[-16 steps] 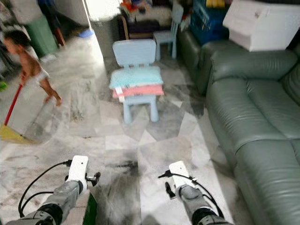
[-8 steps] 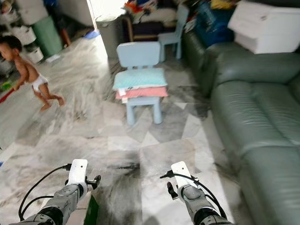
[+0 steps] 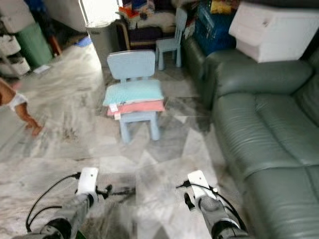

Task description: Move the pillow to the sofa

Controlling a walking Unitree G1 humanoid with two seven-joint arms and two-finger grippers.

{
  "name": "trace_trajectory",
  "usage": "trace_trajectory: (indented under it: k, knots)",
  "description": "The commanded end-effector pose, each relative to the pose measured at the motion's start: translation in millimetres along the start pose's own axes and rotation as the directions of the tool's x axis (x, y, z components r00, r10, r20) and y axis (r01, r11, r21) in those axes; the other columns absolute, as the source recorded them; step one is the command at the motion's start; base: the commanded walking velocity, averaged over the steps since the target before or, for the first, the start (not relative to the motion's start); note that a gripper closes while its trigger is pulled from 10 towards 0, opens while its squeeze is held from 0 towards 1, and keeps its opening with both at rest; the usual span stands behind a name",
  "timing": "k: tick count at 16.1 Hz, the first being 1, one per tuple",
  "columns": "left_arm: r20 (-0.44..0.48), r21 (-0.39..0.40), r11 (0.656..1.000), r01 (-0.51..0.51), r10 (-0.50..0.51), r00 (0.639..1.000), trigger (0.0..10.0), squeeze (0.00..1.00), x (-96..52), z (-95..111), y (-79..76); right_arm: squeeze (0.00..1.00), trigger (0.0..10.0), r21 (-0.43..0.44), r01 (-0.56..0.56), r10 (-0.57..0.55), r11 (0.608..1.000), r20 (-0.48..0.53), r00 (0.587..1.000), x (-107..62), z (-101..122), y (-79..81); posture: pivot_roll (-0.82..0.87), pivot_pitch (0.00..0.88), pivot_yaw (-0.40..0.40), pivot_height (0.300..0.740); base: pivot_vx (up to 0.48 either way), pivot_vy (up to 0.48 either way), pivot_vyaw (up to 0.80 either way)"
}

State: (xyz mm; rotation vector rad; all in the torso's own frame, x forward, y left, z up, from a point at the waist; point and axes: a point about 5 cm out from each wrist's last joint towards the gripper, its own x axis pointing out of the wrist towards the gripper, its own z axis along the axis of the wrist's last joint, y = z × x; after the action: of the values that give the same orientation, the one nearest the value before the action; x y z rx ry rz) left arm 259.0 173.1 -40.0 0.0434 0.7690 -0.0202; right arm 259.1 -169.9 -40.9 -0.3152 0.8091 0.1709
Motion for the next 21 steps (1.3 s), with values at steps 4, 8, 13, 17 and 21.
trace_trajectory:
  k: [4, 8, 13, 17, 21]
  knots:
    - [-0.007, -0.008, 1.0, -0.02, 0.02, 1.0, 10.0, 0.0, -0.7, -1.0, 8.2, 0.0, 10.0, -0.004, -0.029, 0.029, 1.0, 0.021, 0.999, 1.2, 7.0, 9.1, 0.02, 0.0, 0.072, 0.74, 0.162, 0.0, 0.0]
    - [-0.012, -0.005, 1.0, -0.02, 0.02, 1.0, 10.0, 0.0, -0.9, -2.1, 7.9, 0.0, 10.0, -0.009, -0.028, 0.029, 1.0, 0.021, 0.999, 1.1, 6.7, 9.1, 0.02, 0.0, 0.069, 0.74, 0.0, 0.0, 0.0]
    - [-0.017, 0.005, 1.0, -0.016, 0.016, 1.0, 10.0, 0.0, -0.9, -2.8, 7.0, 0.0, 10.0, -0.017, -0.028, 0.028, 0.999, 0.02, 0.999, 1.1, 6.6, 8.9, 0.02, 0.0, 0.07, 0.74, 0.0, 0.0, 0.0]
    - [-0.019, -0.003, 1.0, -0.014, 0.014, 1.0, 10.0, 0.0, -1.0, -3.5, 7.0, 0.0, 10.0, -0.018, -0.03, 0.03, 0.999, 0.019, 0.999, 1.2, 6.8, 9.5, 0.02, 0.0, 0.069, 0.74, 0.0, 0.0, 0.0]
    - [-0.019, -0.001, 1.0, -0.014, 0.014, 1.0, 10.0, 0.0, -0.9, -3.3, 7.0, 0.0, 10.0, -0.017, -0.03, 0.031, 0.999, 0.021, 0.999, 1.3, 7.4, 9.7, 0.02, 0.0, 0.071, 0.74, 0.0, 0.0, 0.43]
